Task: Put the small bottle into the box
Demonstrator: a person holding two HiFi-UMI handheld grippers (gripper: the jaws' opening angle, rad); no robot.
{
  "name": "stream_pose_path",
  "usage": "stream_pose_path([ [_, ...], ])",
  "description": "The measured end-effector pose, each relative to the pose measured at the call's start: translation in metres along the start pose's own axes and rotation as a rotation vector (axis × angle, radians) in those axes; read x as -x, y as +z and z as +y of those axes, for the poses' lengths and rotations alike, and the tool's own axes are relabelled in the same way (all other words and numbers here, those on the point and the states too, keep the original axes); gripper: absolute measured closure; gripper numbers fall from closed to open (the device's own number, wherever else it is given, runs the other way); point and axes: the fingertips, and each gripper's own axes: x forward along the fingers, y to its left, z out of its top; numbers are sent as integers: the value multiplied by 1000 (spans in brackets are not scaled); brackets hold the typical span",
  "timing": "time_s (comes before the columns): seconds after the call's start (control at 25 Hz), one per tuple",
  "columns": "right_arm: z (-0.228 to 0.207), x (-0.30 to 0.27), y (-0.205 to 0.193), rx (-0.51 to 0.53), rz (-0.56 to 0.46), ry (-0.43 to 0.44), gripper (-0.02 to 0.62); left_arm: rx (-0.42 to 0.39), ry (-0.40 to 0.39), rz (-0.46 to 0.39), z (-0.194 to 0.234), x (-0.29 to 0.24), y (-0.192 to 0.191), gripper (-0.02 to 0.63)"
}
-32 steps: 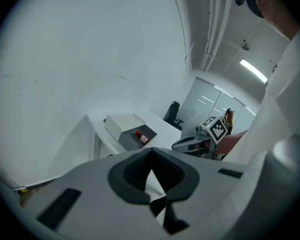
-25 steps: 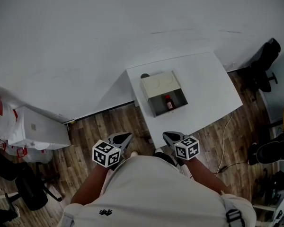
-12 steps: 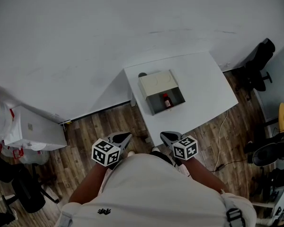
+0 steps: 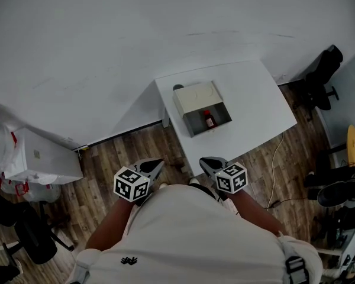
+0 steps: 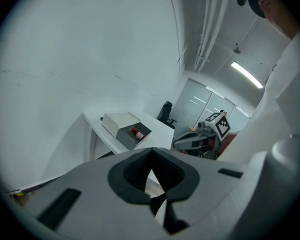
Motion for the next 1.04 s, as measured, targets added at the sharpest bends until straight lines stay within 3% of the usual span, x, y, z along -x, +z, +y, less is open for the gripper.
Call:
stream_pose_path([
  [1.04,-3,-8,15,33,15,6,591,20,40,0,20,6,7,600],
])
